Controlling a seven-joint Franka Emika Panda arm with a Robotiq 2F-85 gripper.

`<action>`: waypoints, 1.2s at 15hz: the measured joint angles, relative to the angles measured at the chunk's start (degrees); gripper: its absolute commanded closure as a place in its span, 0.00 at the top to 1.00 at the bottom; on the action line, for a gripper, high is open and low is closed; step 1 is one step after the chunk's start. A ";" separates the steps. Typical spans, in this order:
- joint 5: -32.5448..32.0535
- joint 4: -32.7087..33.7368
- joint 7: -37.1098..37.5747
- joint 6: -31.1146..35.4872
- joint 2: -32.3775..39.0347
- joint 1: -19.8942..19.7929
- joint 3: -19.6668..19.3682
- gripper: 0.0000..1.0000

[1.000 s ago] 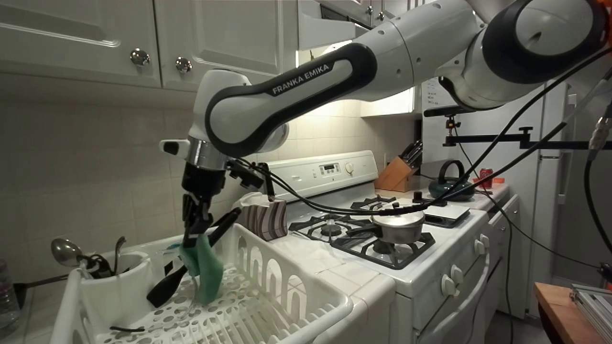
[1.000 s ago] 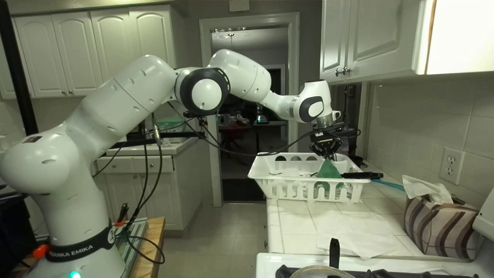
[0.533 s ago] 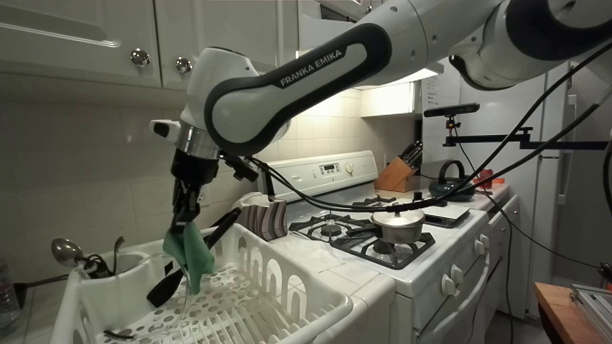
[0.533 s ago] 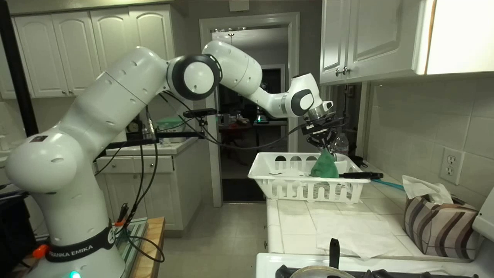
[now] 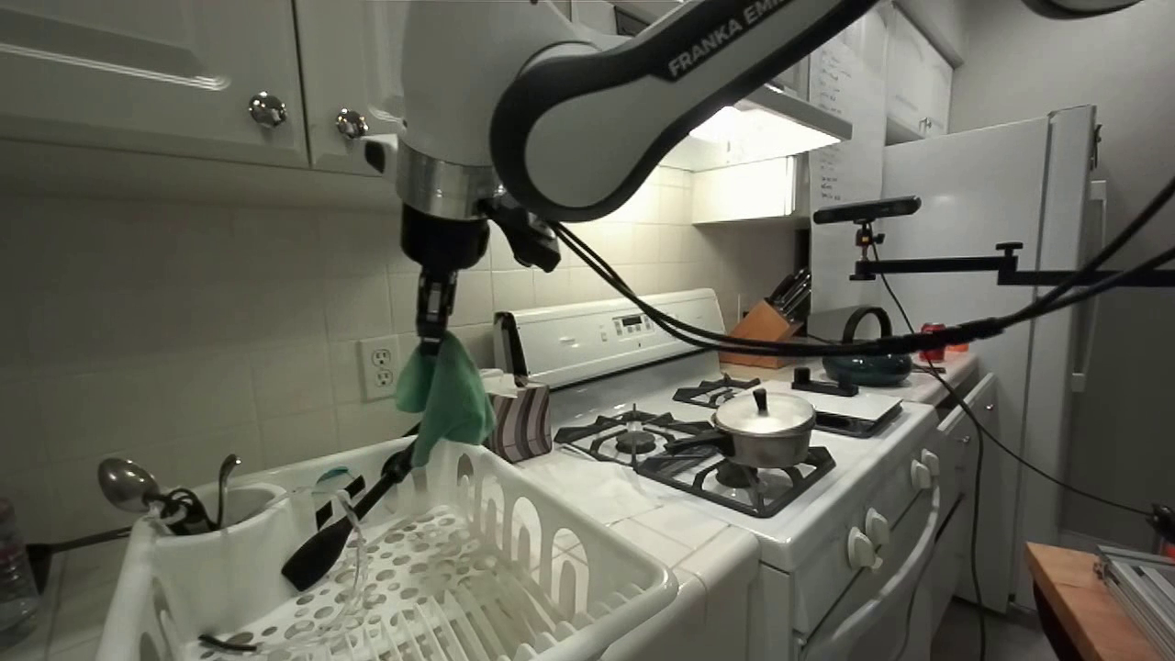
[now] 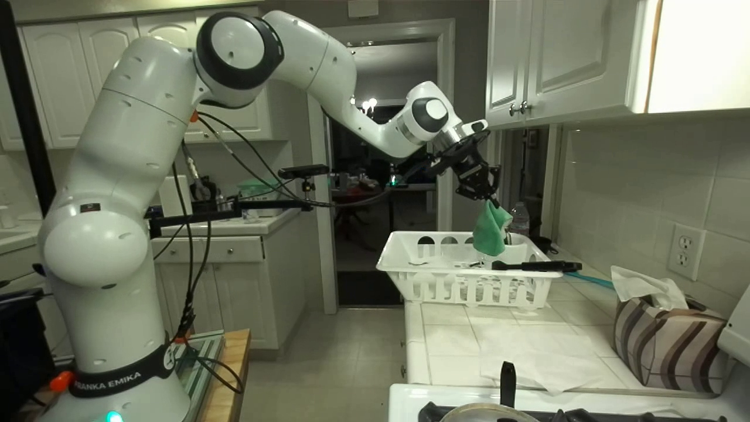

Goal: Put the on the pot then move the green cloth to the right

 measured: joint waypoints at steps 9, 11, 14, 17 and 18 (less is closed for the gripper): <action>-12.83 -26.40 30.00 -14.32 -18.30 -8.04 5.29 0.01; -14.46 -31.65 30.41 -7.88 -21.81 -13.96 6.05 0.01; -17.76 -34.82 25.93 7.12 -24.18 -23.02 5.85 0.01; -17.03 -34.34 17.58 22.49 -22.07 -29.87 5.38 0.01; -16.02 -34.05 14.74 27.60 -20.41 -31.45 5.40 0.01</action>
